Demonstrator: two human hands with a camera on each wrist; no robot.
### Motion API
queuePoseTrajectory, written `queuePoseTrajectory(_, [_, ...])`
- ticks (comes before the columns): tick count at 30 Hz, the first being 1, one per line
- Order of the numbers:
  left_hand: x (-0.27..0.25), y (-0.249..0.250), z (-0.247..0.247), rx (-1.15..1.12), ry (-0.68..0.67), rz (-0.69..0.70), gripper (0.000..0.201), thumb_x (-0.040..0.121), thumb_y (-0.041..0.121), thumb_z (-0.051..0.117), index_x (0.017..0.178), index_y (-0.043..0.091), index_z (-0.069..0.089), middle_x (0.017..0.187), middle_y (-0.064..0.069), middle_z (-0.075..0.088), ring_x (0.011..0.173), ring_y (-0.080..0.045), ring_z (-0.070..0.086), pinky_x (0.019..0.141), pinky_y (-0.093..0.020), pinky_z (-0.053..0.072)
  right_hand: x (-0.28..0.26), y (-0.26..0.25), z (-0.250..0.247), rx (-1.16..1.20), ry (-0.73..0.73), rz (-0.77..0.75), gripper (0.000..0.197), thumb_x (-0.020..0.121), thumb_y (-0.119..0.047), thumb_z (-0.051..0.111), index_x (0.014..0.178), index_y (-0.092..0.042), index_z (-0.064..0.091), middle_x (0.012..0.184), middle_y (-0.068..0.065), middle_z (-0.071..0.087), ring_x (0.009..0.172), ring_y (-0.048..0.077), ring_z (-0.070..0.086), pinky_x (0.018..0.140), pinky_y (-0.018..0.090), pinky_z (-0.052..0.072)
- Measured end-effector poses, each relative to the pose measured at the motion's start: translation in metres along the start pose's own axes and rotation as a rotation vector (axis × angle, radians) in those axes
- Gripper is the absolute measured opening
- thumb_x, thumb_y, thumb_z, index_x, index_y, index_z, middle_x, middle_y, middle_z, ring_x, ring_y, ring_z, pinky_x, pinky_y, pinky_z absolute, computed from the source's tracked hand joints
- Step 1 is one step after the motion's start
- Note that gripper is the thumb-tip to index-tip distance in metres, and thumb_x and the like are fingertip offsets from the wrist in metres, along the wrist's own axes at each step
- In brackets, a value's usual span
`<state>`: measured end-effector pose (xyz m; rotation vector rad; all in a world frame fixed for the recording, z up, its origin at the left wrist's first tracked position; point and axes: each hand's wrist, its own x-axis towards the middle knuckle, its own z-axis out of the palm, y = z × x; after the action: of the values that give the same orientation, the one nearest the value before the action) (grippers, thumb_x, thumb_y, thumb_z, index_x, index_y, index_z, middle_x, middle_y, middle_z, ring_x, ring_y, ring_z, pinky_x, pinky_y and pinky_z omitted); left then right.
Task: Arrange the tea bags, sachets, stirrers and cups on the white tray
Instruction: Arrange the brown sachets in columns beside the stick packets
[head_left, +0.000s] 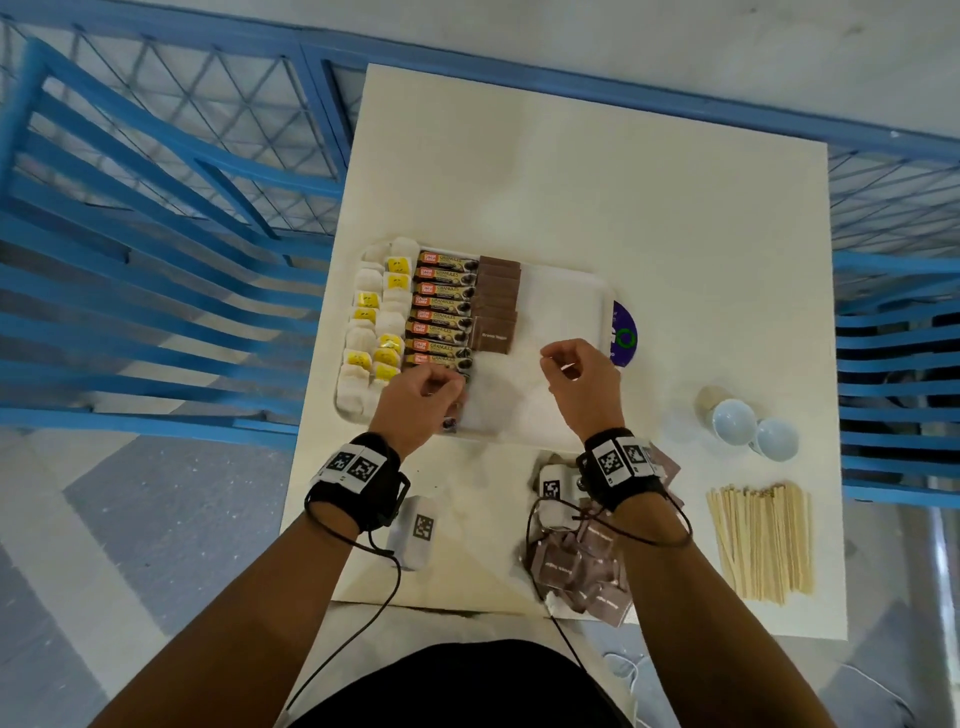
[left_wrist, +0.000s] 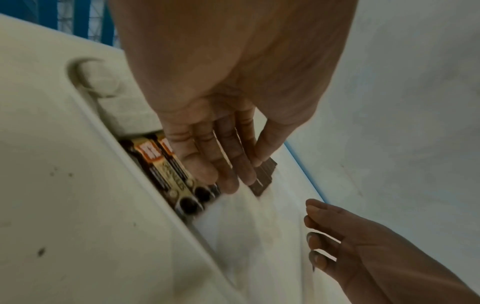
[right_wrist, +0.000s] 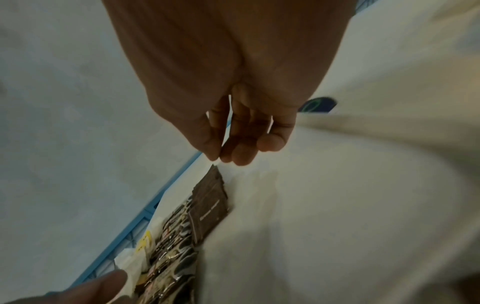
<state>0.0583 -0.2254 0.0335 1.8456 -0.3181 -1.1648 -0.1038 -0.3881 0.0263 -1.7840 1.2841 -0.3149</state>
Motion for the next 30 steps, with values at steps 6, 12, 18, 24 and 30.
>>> queuePoseTrajectory(6, [-0.026,-0.014,0.058,0.169,-0.127,0.027,0.01,0.093,0.014,0.07,0.102,0.009,0.071,0.092,-0.006,0.076,0.075,-0.019,0.074,0.055,-0.018,0.051,-0.06,0.046,-0.047,-0.048,-0.025,0.073,0.009,0.091,-0.02,0.07,0.093,-0.028,0.07,0.086,-0.011,0.071,0.073,0.004,0.066,0.069,0.015,0.051])
queuePoseTrajectory(12, [-0.053,-0.044,0.112,0.507,-0.182,0.031,0.03,0.08,0.038,0.084,0.099,0.018,0.07,0.091,0.009,0.071,0.084,-0.009,0.067,0.074,-0.018,0.049,-0.103,0.089,-0.075,-0.203,-0.114,0.059,0.013,0.084,-0.02,0.075,0.094,-0.026,0.069,0.096,-0.015,0.062,0.086,0.001,0.061,0.085,0.023,0.053])
queuePoseTrajectory(18, [-0.065,-0.051,0.149,0.607,0.005,0.049,0.047,0.073,0.044,0.088,0.105,0.019,0.065,0.1,0.0,0.066,0.091,-0.021,0.064,0.081,-0.036,0.056,-0.116,0.101,-0.075,-0.387,-0.203,0.008,0.053,0.08,-0.019,0.08,0.127,-0.019,0.057,0.131,0.0,0.046,0.118,0.023,0.051,0.107,0.04,0.044])
queuePoseTrajectory(24, [-0.069,-0.051,0.144,0.565,-0.001,0.108,0.023,0.085,0.027,0.081,0.104,0.018,0.074,0.097,0.0,0.069,0.093,-0.023,0.066,0.083,-0.031,0.052,-0.111,0.096,-0.067,-0.328,-0.148,0.04,0.03,0.086,-0.02,0.075,0.114,-0.016,0.066,0.114,0.001,0.058,0.105,0.019,0.056,0.099,0.036,0.048])
queuePoseTrajectory(30, [-0.071,-0.052,0.124,0.44,0.033,0.106,0.019,0.091,0.023,0.073,0.107,0.015,0.065,0.101,0.001,0.069,0.091,-0.017,0.061,0.08,-0.021,0.043,-0.106,0.09,-0.08,-0.244,-0.123,0.025,0.016,0.086,-0.018,0.076,0.102,-0.017,0.076,0.084,-0.018,0.061,0.079,0.001,0.057,0.084,0.015,0.048])
